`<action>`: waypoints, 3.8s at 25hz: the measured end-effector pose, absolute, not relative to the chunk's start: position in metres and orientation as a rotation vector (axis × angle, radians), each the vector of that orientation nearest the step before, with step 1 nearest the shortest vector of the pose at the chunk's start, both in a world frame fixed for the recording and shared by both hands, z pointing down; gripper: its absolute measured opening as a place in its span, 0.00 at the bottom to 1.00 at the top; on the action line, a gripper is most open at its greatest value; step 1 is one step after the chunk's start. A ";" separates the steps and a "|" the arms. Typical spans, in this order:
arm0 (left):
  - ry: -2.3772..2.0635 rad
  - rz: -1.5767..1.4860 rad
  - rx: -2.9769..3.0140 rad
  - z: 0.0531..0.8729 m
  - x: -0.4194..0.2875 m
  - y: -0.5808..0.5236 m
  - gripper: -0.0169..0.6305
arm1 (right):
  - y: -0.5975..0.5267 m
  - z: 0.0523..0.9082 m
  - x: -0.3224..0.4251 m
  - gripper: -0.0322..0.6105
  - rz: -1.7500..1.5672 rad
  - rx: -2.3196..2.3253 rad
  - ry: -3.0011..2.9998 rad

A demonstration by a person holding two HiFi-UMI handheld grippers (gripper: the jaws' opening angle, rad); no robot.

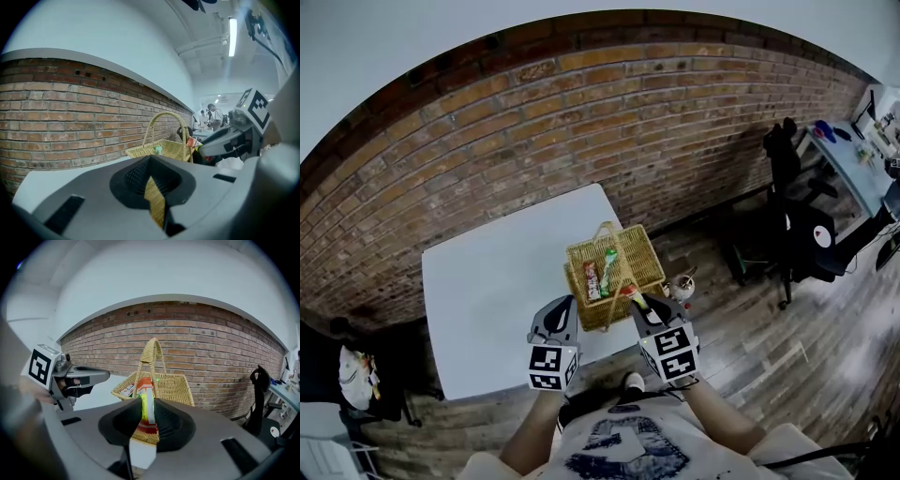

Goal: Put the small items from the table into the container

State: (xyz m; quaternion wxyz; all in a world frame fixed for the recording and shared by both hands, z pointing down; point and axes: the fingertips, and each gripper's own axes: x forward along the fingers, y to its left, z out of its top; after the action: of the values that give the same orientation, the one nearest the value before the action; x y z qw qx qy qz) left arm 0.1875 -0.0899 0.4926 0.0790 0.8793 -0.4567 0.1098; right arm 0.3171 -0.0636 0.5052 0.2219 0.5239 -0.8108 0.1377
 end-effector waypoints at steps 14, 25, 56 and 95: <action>-1.452 0.348 2.602 0.488 0.230 -0.108 0.10 | -0.069 0.493 0.343 0.19 0.379 1.334 -2.370; -1.472 0.341 2.594 0.486 0.253 -0.112 0.10 | -0.085 0.492 0.367 0.19 0.365 1.333 -2.376; -1.553 0.318 2.534 0.488 0.248 -0.130 0.10 | -0.146 0.511 0.355 0.19 0.262 1.219 -2.346; -1.542 0.305 2.516 0.493 0.240 -0.125 0.10 | -0.145 0.517 0.349 0.22 0.236 1.216 -2.337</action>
State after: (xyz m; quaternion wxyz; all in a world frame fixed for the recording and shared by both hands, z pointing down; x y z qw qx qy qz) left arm 0.2402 -0.1248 0.4933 0.0875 0.8449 -0.5178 0.1023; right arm 0.3495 -0.1454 0.5168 0.2458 0.4457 -0.8564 0.0867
